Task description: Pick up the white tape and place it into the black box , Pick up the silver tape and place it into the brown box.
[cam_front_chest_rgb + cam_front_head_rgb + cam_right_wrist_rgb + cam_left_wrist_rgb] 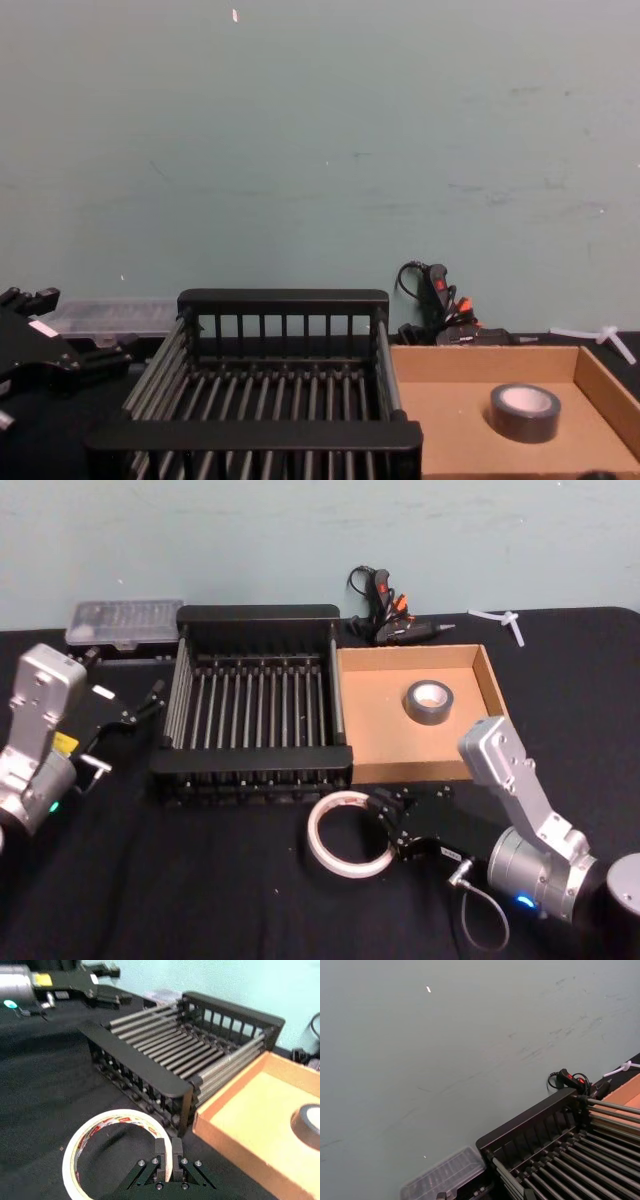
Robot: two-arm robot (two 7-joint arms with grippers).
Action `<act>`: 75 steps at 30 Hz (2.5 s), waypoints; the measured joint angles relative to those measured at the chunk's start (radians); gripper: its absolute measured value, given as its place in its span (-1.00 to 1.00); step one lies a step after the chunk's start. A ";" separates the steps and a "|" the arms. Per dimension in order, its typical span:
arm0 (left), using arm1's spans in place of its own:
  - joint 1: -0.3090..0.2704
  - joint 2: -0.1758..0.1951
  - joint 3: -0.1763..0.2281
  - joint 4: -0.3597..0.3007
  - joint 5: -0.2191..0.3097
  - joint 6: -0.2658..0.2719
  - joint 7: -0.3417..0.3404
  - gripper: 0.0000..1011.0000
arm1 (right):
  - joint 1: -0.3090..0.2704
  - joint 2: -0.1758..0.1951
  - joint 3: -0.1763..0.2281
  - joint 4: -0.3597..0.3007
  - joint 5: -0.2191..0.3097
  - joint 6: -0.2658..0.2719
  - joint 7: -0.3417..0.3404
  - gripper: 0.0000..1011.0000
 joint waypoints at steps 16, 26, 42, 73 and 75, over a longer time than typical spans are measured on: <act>0.000 0.000 0.000 0.000 0.000 0.000 0.000 0.98 | 0.021 0.041 -0.001 -0.079 0.081 -0.041 0.033 -0.84; 0.000 0.000 0.000 0.000 0.000 0.000 0.000 0.98 | 0.096 0.021 -0.005 -0.065 0.098 -0.074 0.013 -0.84; 0.000 0.000 0.000 0.000 0.000 0.000 0.000 0.98 | 0.326 -0.116 -0.060 0.144 0.031 -0.080 -0.054 -0.84; 0.000 0.000 0.000 0.000 0.000 0.000 0.000 0.98 | 0.579 -0.378 -0.119 0.660 -0.137 -0.120 -0.111 -0.84; 0.000 0.000 0.000 0.000 0.000 0.000 0.000 0.98 | 0.579 -0.380 -0.117 0.663 -0.141 -0.118 -0.111 -0.84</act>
